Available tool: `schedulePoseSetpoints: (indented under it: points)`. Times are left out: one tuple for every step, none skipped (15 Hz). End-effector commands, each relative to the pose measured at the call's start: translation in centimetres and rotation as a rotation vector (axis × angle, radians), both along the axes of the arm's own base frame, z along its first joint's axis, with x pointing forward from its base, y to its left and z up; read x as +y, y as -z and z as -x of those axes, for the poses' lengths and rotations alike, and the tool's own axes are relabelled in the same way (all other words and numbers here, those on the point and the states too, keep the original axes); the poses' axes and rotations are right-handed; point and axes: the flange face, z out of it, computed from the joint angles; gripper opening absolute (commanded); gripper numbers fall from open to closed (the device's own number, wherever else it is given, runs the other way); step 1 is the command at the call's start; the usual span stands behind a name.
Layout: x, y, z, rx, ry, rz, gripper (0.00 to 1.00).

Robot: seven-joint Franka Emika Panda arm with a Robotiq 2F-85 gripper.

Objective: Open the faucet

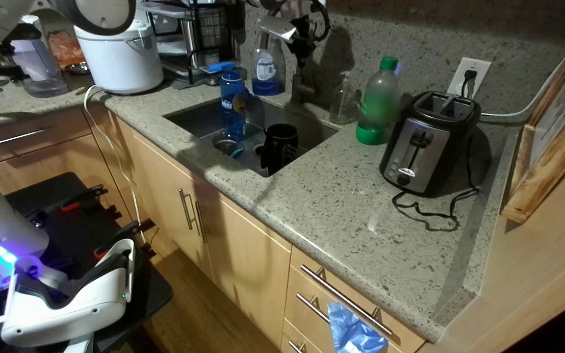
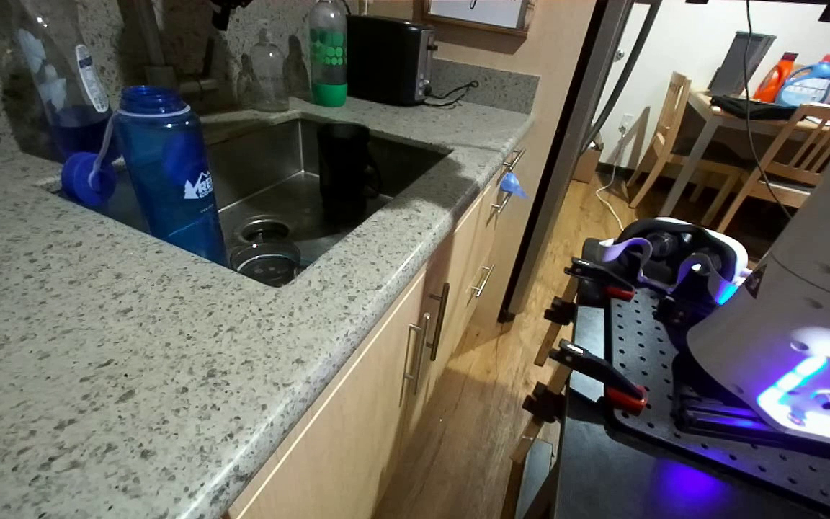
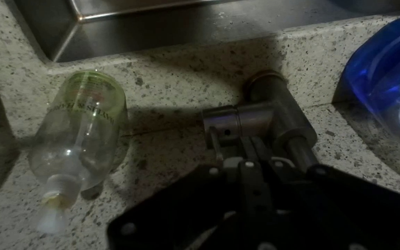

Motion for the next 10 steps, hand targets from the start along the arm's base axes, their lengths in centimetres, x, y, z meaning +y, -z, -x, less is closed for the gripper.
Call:
schedulePoseSetpoints:
  points:
    - [-0.36,0.31,-0.69,-0.020,-0.017,-0.028,0.00]
    - [-0.36,0.41,-0.78,-0.022,-0.015,-0.032,0.00]
    - [-0.38,0.42,-0.87,-0.025,-0.014,-0.037,0.00]
    - [-0.36,0.40,-0.94,-0.028,-0.014,-0.042,0.00]
    - [-0.36,0.32,-1.02,-0.032,-0.013,-0.045,0.00]
    - [-0.36,0.27,-1.08,-0.035,-0.013,-0.050,0.00]
    - [-0.38,0.22,-1.13,-0.038,-0.011,-0.054,0.00]
    - [-0.44,0.20,-1.15,-0.038,-0.009,-0.056,0.00]
    - [-0.52,0.21,-1.17,-0.038,-0.007,-0.058,0.00]
    - [-0.68,0.25,-1.16,-0.036,-0.004,-0.062,0.00]
